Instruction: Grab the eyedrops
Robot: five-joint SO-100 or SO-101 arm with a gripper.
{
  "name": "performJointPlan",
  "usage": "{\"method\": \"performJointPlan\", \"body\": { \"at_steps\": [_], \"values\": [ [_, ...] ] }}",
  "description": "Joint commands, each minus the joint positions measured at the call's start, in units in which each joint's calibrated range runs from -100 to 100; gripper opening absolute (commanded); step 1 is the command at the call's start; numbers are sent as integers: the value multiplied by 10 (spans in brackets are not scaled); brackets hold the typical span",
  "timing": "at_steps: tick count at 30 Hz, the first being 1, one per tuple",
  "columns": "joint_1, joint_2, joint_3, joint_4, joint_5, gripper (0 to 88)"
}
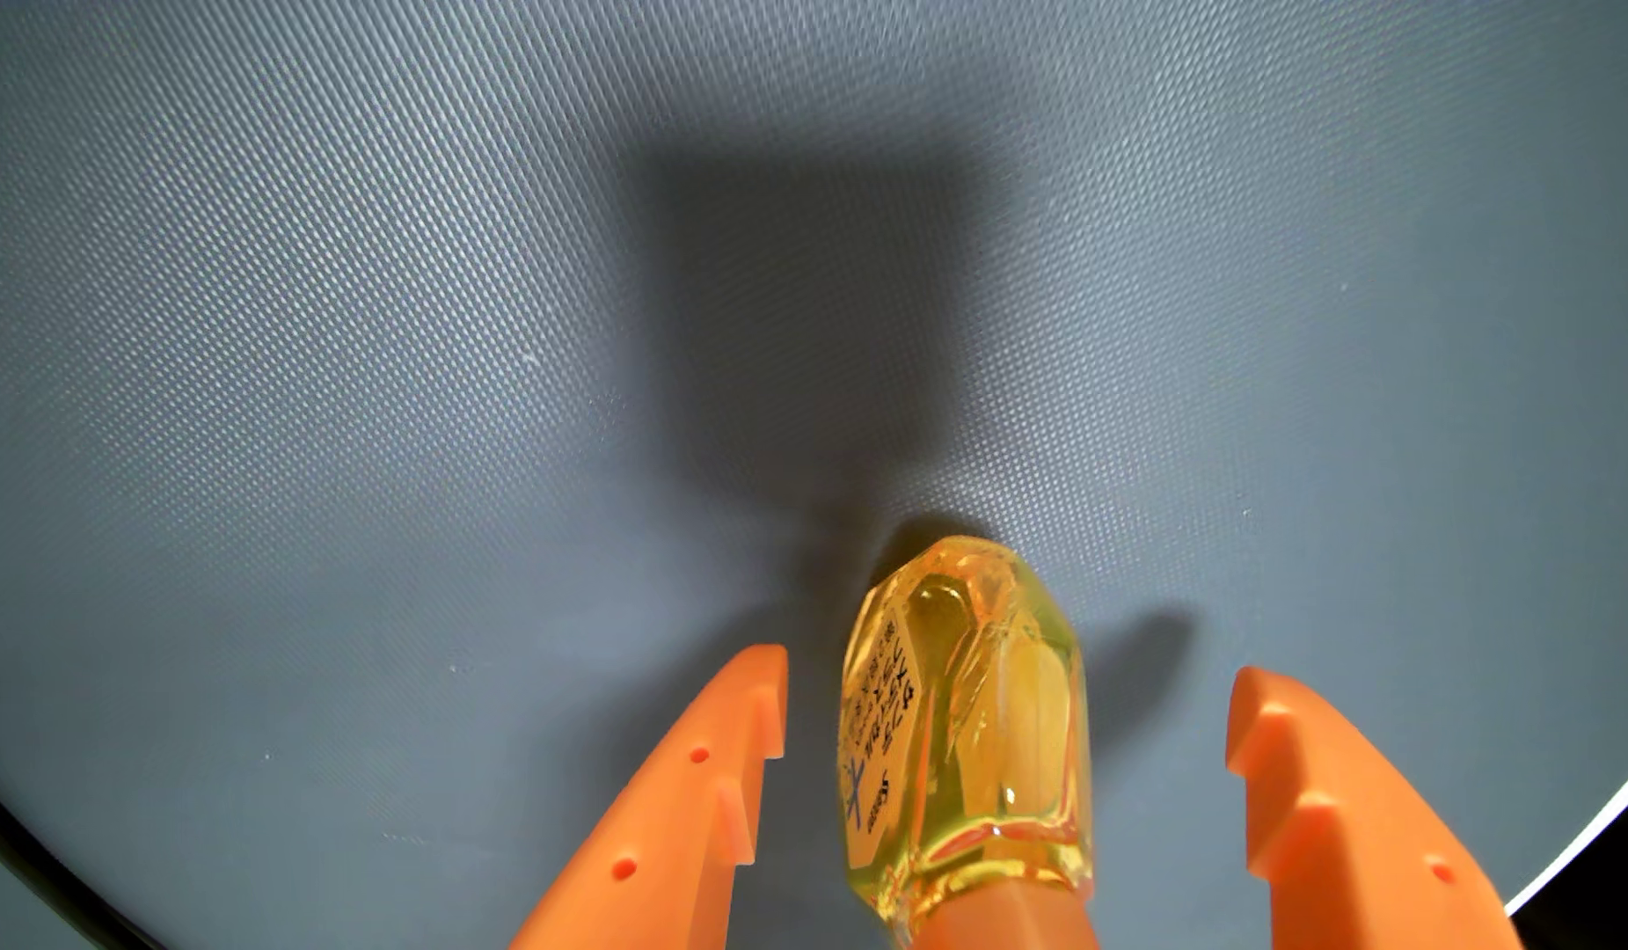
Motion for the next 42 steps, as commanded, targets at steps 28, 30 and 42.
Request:
{"method": "performJointPlan", "body": {
  "at_steps": [28, 30, 42],
  "values": [
    [41, -11, -60, 55, 86, 6],
    [48, -11, -96, 97, 103, 6],
    [53, -11, -358, 322, 266, 6]
  ]
}}
